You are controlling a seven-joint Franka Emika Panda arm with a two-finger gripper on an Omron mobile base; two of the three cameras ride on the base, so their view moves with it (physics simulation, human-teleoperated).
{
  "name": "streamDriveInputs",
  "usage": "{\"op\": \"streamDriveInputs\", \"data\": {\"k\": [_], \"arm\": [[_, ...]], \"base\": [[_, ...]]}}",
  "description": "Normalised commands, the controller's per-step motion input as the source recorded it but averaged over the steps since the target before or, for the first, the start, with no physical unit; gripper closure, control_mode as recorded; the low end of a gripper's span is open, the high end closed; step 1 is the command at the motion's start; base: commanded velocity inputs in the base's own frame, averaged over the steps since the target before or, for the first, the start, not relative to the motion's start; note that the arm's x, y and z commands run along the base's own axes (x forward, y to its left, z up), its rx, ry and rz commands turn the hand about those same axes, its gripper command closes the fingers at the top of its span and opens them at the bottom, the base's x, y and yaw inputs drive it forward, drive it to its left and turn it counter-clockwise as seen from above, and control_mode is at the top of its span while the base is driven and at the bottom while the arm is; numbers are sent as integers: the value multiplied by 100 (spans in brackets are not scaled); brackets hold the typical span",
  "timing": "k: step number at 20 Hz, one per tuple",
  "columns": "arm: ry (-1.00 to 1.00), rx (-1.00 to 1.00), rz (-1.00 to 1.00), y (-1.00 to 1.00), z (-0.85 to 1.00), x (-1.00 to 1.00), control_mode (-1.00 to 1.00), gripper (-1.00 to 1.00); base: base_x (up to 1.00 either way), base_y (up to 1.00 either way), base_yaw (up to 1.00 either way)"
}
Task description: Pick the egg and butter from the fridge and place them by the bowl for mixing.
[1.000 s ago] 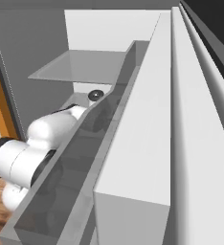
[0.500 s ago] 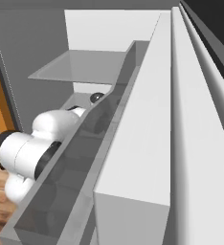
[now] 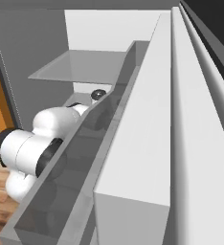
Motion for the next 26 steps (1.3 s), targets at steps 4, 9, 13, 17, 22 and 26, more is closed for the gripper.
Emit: {"op": "streamDriveInputs", "data": {"k": [4,9,13,17,22,26], "arm": [[0,0,0,0,0,0,-100,100],[-19,0,0,0,5,-13,-100,100],[0,0,0,0,0,0,-100,100],[-9,0,0,7,41,-43,-100,100],[-9,0,0,16,94,-89,-100,100],[0,1,0,27,83,-100,-100,100]], "base": [[0,0,0],[0,0,0],[0,0,0],[0,0,0],[0,0,0],[0,0,0]]}}
